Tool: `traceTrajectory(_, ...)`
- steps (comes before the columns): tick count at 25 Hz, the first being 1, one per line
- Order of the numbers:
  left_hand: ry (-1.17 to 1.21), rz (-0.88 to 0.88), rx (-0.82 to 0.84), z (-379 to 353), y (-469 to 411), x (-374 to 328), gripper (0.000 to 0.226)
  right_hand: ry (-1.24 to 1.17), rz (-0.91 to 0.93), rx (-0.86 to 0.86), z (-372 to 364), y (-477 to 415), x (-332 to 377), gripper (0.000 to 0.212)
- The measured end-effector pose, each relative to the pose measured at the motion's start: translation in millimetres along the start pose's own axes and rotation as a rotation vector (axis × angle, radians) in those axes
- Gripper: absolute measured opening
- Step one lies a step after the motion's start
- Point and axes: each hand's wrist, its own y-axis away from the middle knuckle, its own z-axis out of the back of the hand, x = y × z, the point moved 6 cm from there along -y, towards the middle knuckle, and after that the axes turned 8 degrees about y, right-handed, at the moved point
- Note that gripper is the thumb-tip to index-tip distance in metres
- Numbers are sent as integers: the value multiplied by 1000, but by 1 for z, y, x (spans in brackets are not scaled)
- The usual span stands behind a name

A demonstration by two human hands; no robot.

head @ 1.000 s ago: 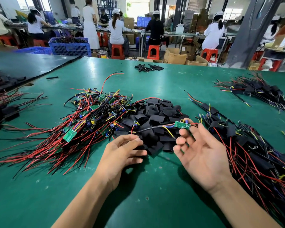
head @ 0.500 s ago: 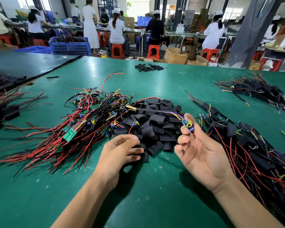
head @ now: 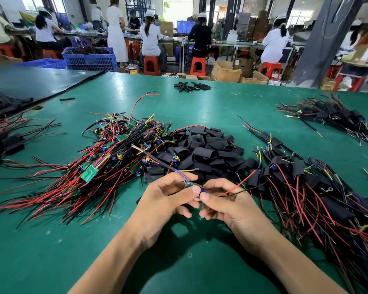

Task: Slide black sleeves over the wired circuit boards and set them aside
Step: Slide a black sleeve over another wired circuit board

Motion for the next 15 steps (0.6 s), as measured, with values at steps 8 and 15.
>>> traceTrajectory(8,-37,-320,-413,34,1,-21,5,660,249,-458,42,3,20,7)
traceTrajectory(15,-80,-340,-490,43,-1,-17,3,1385,332,-225,22,1,11,44)
